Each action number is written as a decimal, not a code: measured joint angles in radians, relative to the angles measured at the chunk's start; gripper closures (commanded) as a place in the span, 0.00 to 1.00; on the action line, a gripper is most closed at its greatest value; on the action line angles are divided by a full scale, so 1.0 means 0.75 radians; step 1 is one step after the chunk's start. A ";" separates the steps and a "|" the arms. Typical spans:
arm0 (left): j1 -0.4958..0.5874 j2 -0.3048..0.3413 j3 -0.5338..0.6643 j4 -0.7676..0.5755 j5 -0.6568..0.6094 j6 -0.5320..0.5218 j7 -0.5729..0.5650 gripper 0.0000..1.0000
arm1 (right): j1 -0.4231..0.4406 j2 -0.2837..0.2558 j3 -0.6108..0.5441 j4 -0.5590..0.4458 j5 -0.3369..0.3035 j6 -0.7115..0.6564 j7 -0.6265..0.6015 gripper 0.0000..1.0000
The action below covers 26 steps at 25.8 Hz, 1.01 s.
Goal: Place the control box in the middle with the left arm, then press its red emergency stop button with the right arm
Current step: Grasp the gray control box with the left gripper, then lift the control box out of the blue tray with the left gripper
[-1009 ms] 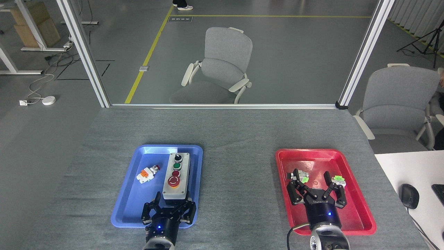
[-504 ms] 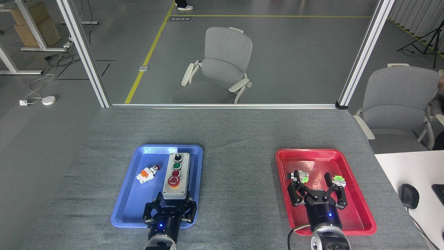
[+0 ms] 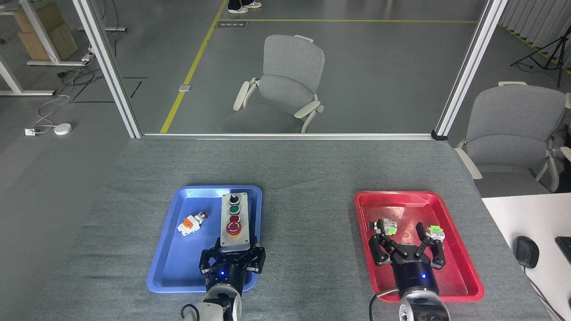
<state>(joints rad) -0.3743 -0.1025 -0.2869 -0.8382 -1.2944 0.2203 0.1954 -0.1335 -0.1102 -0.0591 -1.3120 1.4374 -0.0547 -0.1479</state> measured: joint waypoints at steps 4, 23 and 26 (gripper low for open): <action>-0.058 -0.016 0.001 0.077 0.008 0.000 0.003 0.02 | 0.000 0.000 0.004 0.000 0.000 0.000 0.001 0.01; -0.243 -0.017 -0.003 0.315 0.018 -0.087 0.001 0.36 | 0.000 0.001 0.003 0.000 0.000 -0.004 0.003 0.02; -0.254 -0.014 -0.004 0.328 0.015 -0.108 0.001 0.54 | 0.000 -0.001 0.003 0.000 0.000 -0.005 0.001 0.02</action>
<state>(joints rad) -0.5647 -0.1133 -0.2899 -0.5920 -1.2830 0.1392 0.1958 -0.1334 -0.1108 -0.0568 -1.3116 1.4373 -0.0581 -0.1469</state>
